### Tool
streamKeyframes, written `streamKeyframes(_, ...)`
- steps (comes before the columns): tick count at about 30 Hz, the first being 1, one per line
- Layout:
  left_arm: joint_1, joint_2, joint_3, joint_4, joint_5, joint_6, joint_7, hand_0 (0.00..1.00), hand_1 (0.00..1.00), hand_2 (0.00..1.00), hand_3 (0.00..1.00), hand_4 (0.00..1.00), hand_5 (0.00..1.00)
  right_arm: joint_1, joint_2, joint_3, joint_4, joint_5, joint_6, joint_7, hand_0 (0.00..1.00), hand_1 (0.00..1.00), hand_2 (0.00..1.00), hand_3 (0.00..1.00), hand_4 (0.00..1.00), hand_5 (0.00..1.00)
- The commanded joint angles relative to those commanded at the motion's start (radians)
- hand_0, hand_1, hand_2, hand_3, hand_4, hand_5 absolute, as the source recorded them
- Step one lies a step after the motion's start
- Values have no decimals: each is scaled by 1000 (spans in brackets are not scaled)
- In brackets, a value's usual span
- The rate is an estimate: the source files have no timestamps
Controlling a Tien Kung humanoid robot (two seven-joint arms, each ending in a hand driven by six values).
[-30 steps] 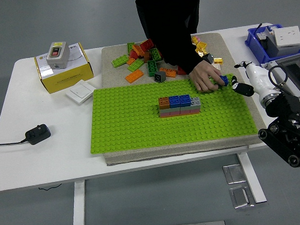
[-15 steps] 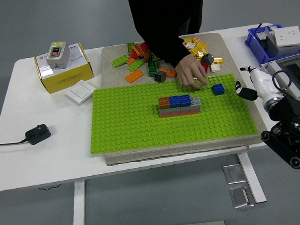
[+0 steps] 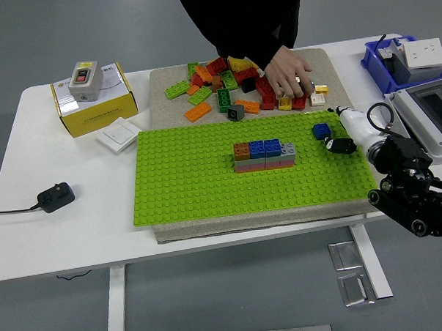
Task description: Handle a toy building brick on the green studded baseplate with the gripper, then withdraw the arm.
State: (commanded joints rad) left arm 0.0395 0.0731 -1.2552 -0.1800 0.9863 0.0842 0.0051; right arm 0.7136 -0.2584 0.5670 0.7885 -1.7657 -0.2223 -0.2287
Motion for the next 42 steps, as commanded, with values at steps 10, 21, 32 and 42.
streamKeyframes(10,-5,3,1,0,-1,0,1,660,659,584,598,168,653,39,24,-89,-71,39,9,19,815,906,981,921,551,360)
streamKeyframes(21,-10,4,5,0,-1,0,-3,660,660,586,598,167,658,52,36,-110,-100,86,-10,55,807,897,946,507,530,363)
streamKeyframes(32,-12,4,4,0,0,-2,-8,660,660,586,599,166,661,52,36,-118,-111,104,-15,64,805,896,942,450,518,364)
streamKeyframes(42,-10,5,7,0,-7,-2,-11,661,660,587,599,165,665,59,17,-101,-103,106,-26,71,803,893,933,447,503,359)
